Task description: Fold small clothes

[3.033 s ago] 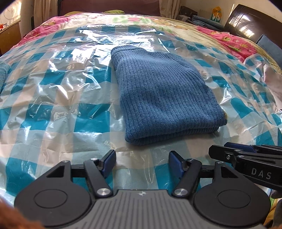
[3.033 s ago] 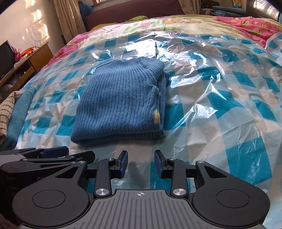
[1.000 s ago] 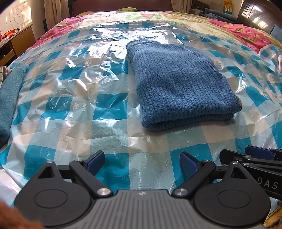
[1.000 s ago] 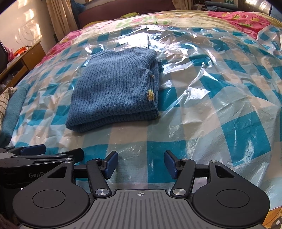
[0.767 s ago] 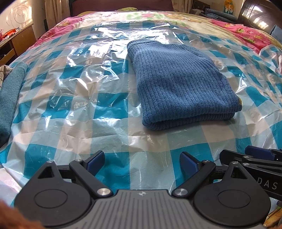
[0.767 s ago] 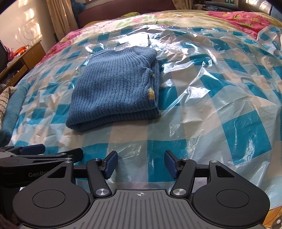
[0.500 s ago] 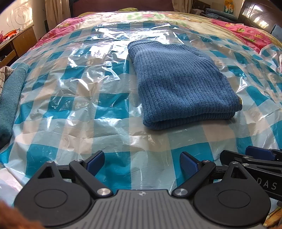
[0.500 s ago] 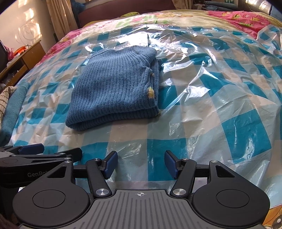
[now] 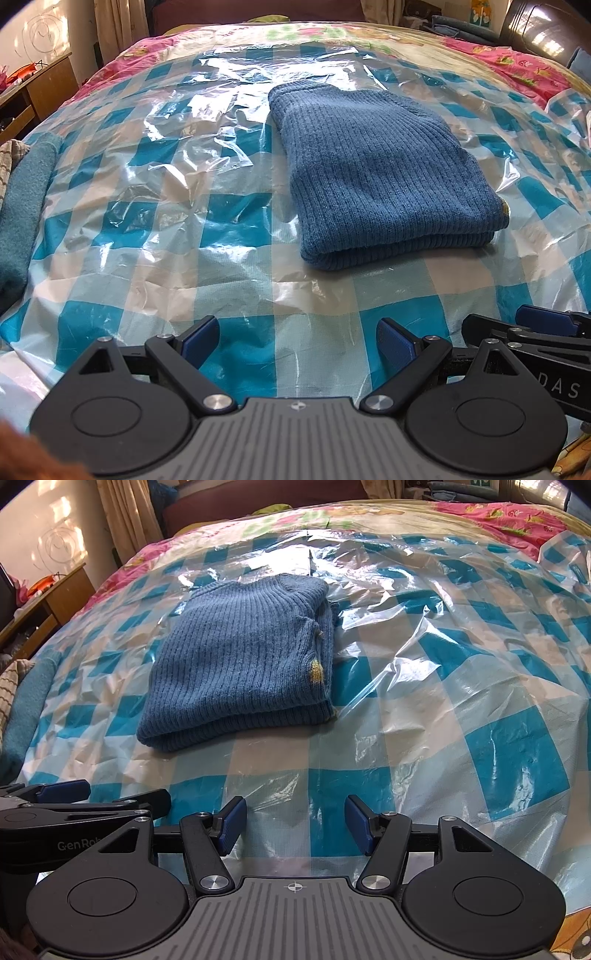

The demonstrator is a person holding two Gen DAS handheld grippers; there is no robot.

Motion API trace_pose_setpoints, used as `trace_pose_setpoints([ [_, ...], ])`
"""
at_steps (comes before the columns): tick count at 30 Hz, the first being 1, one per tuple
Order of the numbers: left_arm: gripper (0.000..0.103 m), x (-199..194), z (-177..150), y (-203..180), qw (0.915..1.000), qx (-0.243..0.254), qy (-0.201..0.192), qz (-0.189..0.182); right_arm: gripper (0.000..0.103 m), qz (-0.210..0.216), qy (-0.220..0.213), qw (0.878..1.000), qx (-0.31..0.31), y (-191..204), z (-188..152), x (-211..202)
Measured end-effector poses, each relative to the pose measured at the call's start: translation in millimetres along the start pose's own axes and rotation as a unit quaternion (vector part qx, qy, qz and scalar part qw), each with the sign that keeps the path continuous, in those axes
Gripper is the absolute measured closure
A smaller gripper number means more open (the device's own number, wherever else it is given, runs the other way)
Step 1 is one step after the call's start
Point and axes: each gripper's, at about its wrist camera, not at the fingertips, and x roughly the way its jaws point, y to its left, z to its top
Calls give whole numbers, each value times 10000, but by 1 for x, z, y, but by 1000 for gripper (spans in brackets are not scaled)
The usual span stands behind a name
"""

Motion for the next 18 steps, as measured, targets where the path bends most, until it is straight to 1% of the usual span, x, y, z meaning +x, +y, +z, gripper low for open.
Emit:
trace_pose_setpoints([
  [18,7,1,-1,1,10000,-8,19,-6,44,-25,9,10000,-10,0,-3,0],
])
